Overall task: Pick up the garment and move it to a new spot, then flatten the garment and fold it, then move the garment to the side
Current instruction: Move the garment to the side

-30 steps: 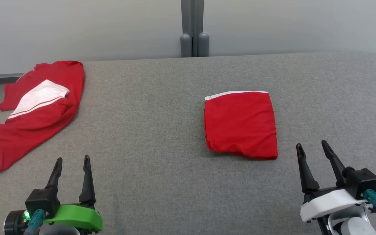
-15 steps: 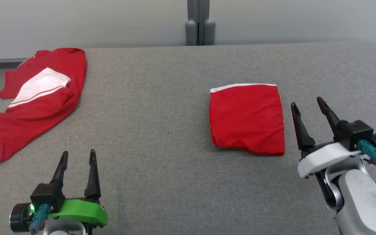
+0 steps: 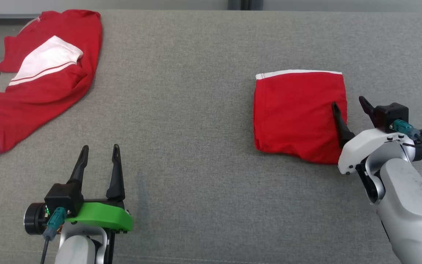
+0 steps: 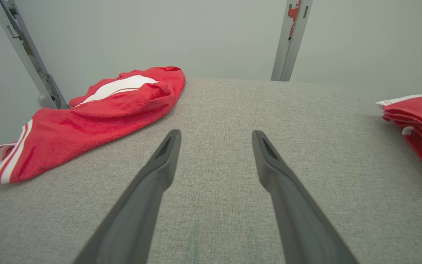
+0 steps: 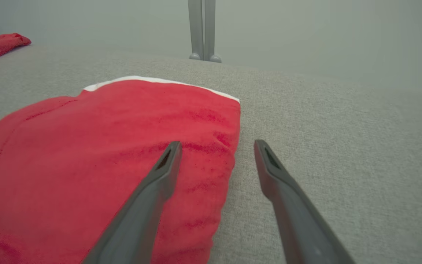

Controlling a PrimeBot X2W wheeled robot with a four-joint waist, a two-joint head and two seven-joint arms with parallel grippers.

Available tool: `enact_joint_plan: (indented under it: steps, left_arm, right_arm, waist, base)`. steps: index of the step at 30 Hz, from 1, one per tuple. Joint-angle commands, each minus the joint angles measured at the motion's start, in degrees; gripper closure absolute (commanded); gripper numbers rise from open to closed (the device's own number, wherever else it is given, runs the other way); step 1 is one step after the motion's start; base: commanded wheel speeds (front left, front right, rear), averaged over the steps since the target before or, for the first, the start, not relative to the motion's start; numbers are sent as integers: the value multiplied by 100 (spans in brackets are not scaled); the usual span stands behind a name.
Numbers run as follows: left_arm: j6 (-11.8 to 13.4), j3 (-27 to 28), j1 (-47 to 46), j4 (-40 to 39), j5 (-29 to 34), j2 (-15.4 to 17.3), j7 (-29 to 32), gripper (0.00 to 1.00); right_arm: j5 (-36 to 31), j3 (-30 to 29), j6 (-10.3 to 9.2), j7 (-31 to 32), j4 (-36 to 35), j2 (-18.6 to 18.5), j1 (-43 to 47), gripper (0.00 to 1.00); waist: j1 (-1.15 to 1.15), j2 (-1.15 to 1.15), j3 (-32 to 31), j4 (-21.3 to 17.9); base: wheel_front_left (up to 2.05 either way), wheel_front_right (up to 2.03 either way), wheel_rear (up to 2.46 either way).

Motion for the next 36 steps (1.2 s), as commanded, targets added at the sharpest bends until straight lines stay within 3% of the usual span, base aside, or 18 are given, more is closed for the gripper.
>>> enact_joint_plan:
  steps: [1,12,15,22,27,36]
  left_arm:
    - [13,-25,-123,36,-42,-23,-33,0]
    - [3,-126,-303,170,-76,-67,-49,0]
    - [0,-134,-304,152,-85,-76,-50,0]
    - [9,-109,-318,111,-77,-91,-50,0]
    - [-32,-124,-432,33,-17,-96,-44,0]
    - [-102,-172,-809,-205,169,-39,-44,0]
  right_arm:
    - [73,22,0,-31,166,15,-105,0]
    - [594,109,0,-29,1438,272,-313,0]
    - [818,263,4,-49,1561,403,-312,100]
    - [918,662,-9,-200,1582,131,-684,100]
    - [835,1164,-9,-115,1393,-262,-1106,100]
    - [955,1823,-5,250,915,-1487,-1978,100]
  waist:
    - [0,0,196,140]
    - [0,0,321,180]
    - [0,0,343,164]
    - [0,0,421,12]
    - [0,0,685,-247]
    - [0,0,1510,-954]
  base:
    - [0,0,0]
    - [0,0,0]
    - [0,0,0]
    - [0,0,0]
    - [0,0,0]
    - [0,0,0]
